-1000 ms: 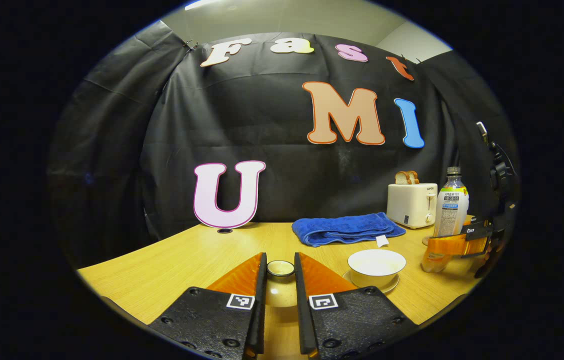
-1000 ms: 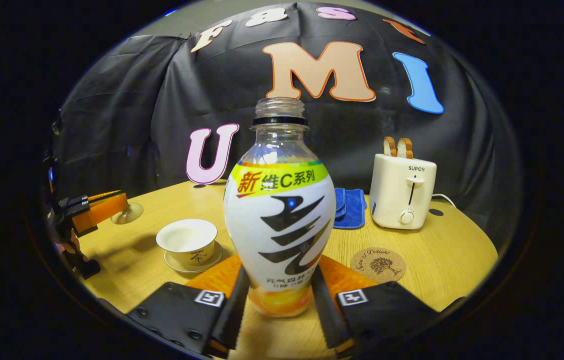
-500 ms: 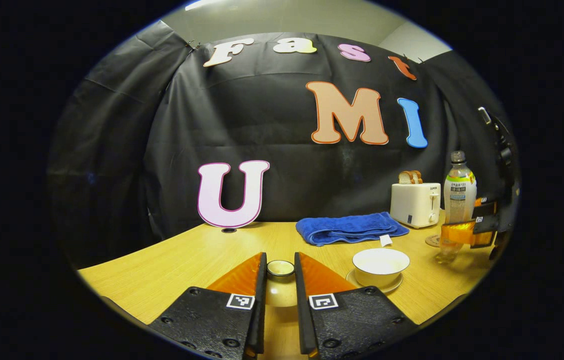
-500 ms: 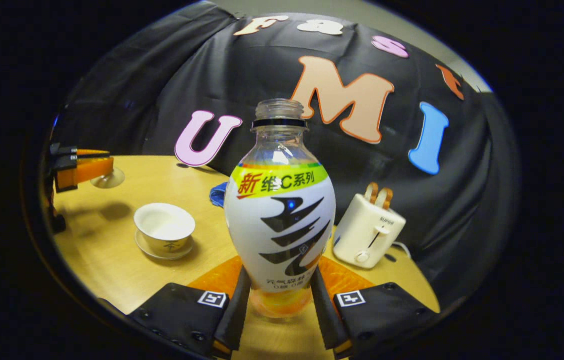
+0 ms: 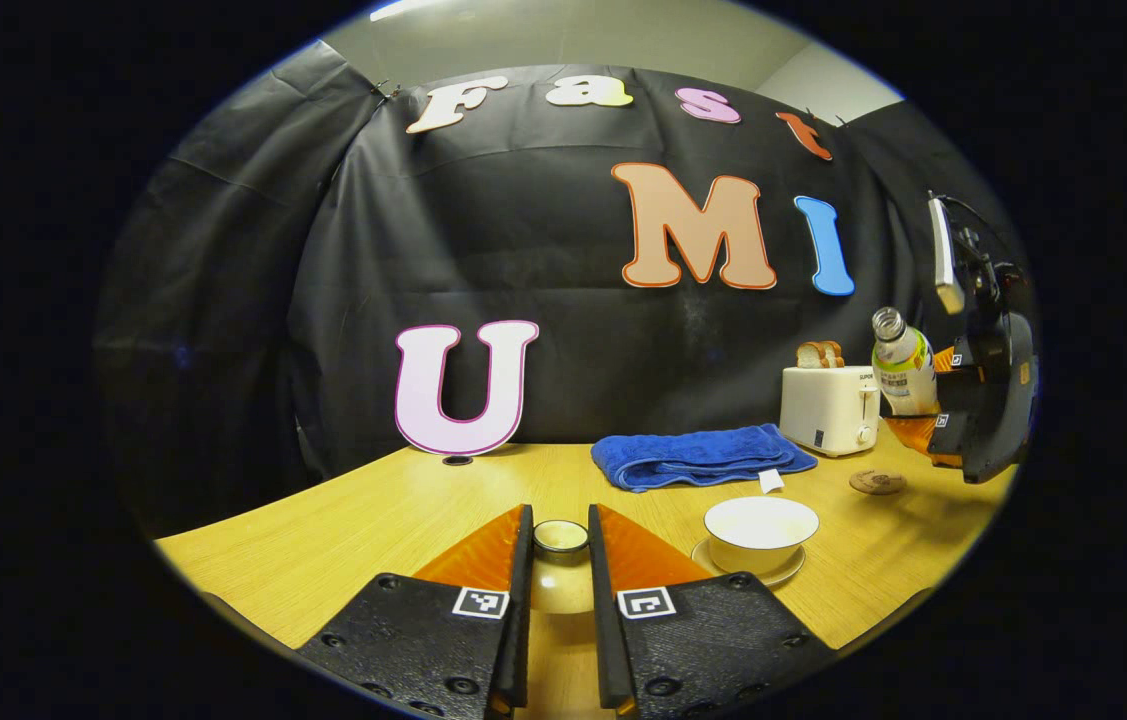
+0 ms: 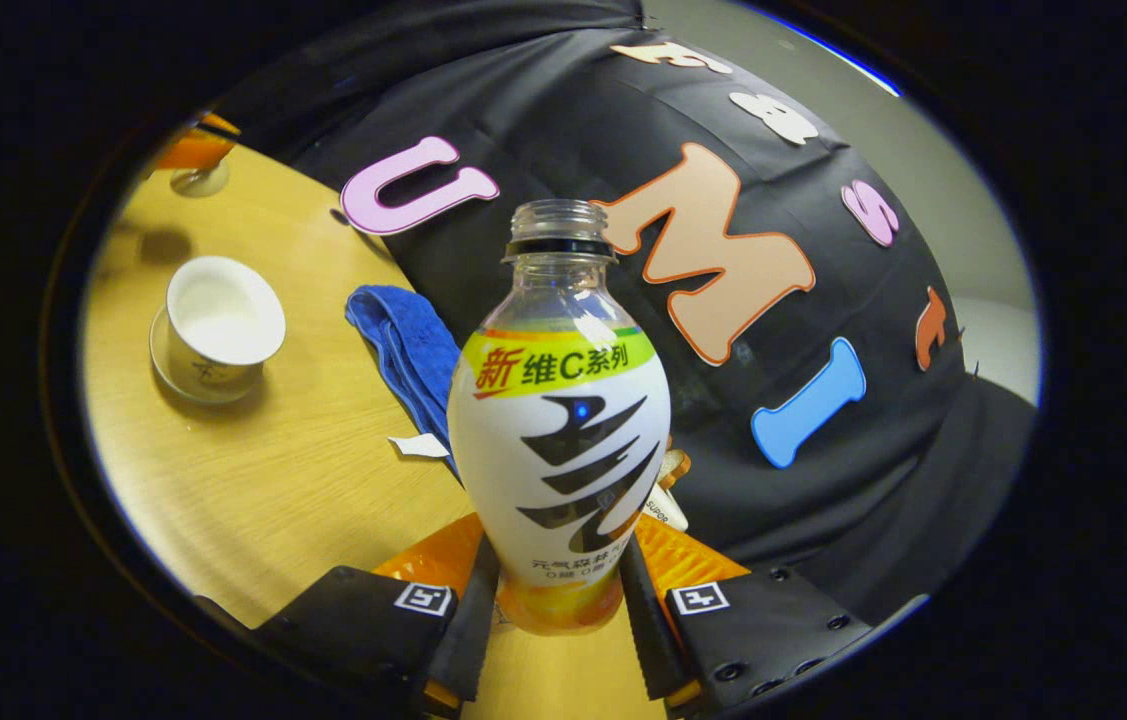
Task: Open the teacup lid with one hand, grasp the water bottle and pour water into the teacup with the other hand; after pouring, place the water bottle on the coaster and then close the teacup lid.
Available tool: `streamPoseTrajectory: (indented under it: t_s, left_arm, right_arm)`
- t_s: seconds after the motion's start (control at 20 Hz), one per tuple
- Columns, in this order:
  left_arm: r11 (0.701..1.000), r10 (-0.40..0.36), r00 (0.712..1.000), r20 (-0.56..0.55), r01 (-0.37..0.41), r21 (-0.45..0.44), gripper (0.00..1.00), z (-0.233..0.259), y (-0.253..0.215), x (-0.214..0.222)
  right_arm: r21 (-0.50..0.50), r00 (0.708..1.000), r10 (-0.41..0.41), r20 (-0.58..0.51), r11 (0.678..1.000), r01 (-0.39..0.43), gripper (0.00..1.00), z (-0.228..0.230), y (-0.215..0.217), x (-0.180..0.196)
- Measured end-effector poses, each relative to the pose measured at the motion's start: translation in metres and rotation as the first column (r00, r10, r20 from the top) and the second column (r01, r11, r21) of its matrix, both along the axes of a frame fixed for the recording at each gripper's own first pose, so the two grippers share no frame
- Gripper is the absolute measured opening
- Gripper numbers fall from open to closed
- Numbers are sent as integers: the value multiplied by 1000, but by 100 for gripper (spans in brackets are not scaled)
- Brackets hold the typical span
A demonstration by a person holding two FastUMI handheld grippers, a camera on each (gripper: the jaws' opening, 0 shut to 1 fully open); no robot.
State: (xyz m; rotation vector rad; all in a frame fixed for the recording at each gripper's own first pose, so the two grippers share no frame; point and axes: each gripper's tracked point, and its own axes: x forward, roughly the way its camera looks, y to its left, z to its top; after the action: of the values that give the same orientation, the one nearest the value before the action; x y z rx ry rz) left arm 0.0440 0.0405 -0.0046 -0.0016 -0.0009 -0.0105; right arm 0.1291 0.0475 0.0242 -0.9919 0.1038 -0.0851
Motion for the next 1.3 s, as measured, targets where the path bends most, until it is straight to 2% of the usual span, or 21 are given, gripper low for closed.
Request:
streamPoseTrajectory:
  t_s: [0.25,0.55,0.75,0.9,1.1,1.3]
  left_arm:
    - [1000,7,1000,-1,-7,-1,24,0,2,0]
    - [1000,7,1000,-1,-7,0,25,0,2,-1]
    - [1000,7,1000,-2,-7,-1,25,0,2,0]
    - [1000,7,1000,-2,-7,-2,25,0,2,-1]
    - [1000,7,1000,-2,-7,-1,25,-1,2,0]
    - [1000,6,1000,-2,-7,-1,25,0,2,0]
  right_arm:
    - [-146,998,-1,-58,989,-7,63,-23,3,1]
    - [-318,998,13,-55,948,-30,63,-38,16,7]
    - [-473,998,60,-14,879,-60,64,-31,33,13]
    - [-512,997,72,-9,857,-66,64,-30,40,12]
    - [-617,996,83,23,785,-51,63,-22,43,12]
    - [-672,994,96,41,740,-44,63,-22,46,11]
